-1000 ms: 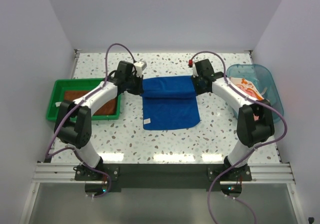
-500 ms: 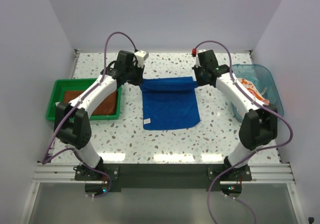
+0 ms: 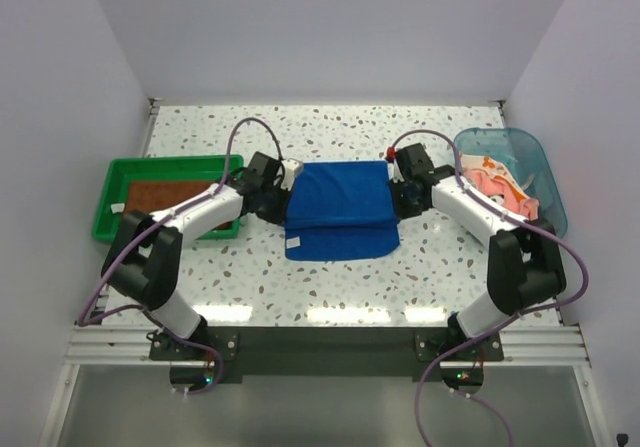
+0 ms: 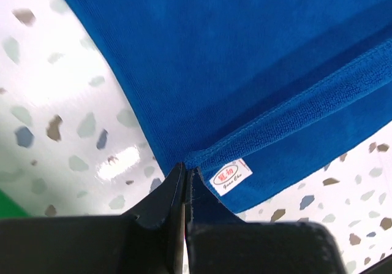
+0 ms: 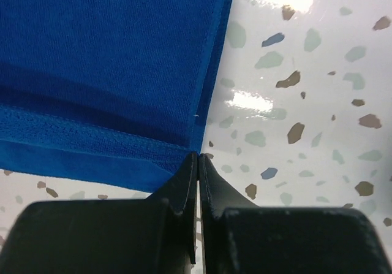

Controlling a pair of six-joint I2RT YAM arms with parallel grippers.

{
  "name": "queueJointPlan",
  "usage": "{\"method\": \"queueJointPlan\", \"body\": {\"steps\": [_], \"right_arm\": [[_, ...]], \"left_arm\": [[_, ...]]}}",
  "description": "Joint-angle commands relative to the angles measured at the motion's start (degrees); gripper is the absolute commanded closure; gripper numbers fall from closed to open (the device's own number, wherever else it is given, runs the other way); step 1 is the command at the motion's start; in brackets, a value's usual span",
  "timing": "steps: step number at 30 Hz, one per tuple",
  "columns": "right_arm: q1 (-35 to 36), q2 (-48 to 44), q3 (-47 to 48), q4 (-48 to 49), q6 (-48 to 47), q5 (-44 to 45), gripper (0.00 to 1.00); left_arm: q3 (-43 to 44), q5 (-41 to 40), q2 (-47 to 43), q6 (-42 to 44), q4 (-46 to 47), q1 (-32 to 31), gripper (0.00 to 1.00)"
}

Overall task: Fold and stack the towels
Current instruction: Move the towel to the center of the board

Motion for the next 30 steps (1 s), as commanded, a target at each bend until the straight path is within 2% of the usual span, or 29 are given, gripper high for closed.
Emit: {"method": "queueJointPlan", "body": {"steps": [1, 9, 20, 23, 30], "right_arm": [[-0.9, -0.9, -1.4, 0.6, 2.2, 2.7, 1.0], [-0.9, 0.3, -1.6, 0.5, 3.3, 4.4, 1.0], [-0.8, -7.0, 0.6, -3.6, 3.4, 5.2, 1.0], [-0.6, -9.2, -1.6, -3.8, 4.0, 4.6, 1.0], [-0.5, -10.2, -7.6, -1.7, 6.2, 3.6, 1.0]], "left_arm": [[-3.3, -3.2, -2.4, -2.4, 1.9, 1.0, 0.98], [-6.7, -1.0, -3.4, -3.6, 3.0, 0.8, 0.98], [-2.6, -2.5, -9.2, -4.0, -2.1, 0.8, 0.96], [-4.2, -0.2, -10.6, -4.9, -2.1, 0.8, 0.96], [-13.1, 2.6, -10.5, -8.0, 4.2, 0.2, 0.94]]}}
